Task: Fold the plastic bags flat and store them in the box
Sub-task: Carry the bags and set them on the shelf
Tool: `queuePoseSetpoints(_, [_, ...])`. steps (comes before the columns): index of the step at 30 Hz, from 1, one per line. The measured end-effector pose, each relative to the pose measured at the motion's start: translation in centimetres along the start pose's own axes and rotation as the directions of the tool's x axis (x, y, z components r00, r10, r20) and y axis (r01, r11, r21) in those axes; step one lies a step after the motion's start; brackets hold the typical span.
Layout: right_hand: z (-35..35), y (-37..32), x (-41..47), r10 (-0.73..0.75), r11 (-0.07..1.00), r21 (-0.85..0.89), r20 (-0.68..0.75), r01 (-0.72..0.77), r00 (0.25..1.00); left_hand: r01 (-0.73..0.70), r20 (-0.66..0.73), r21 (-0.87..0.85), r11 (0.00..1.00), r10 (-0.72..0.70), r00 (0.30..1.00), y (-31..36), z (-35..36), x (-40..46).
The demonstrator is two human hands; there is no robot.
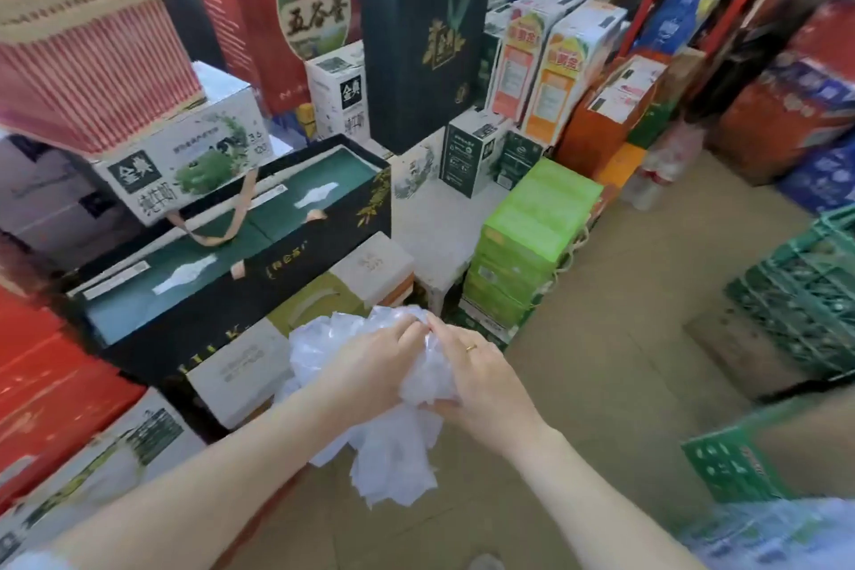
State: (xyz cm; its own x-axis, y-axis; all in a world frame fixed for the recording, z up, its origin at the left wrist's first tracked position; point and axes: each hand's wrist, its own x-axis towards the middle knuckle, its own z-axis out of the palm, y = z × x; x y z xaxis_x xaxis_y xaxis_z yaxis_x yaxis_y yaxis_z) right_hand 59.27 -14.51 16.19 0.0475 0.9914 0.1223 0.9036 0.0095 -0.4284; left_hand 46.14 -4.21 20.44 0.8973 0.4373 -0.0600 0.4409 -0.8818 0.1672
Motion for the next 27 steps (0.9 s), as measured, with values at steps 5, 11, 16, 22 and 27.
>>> queuePoseSetpoints(5, [-5.9, 10.9, -2.5, 0.007, 0.984, -0.173, -0.166, -0.036, 0.986, -0.025, -0.048, -0.127, 0.992, 0.019, 0.999, 7.4, 0.8, 9.4])
queuePoseSetpoints(11, [-12.1, 22.0, -6.0, 0.294, 0.936, 0.27, -0.241, -0.227, 0.925, 0.012, -0.04, -0.017, 1.0, -0.013, 0.999, 13.8, 2.4, 19.0])
queuePoseSetpoints(16, [-15.6, 30.1, -6.1, 0.579, 0.73, 0.582, -0.249, -0.358, 0.776, -0.043, 0.037, -0.288, 0.957, 0.056, 0.998, 17.6, 3.4, 28.7])
queuePoseSetpoints(22, [-21.9, 43.6, -3.2, 0.633, 0.734, 0.363, -0.056, -0.575, 0.772, -0.185, 0.012, -0.289, 0.939, 0.197, 0.98, 21.2, 4.0, 46.1])
queuePoseSetpoints(27, [-29.6, 53.2, 1.7, 0.61, 0.78, 0.193, -0.028, -0.595, 0.792, -0.172, 0.023, -0.284, 0.943, 0.186, 0.982, 24.6, 0.7, 62.5])
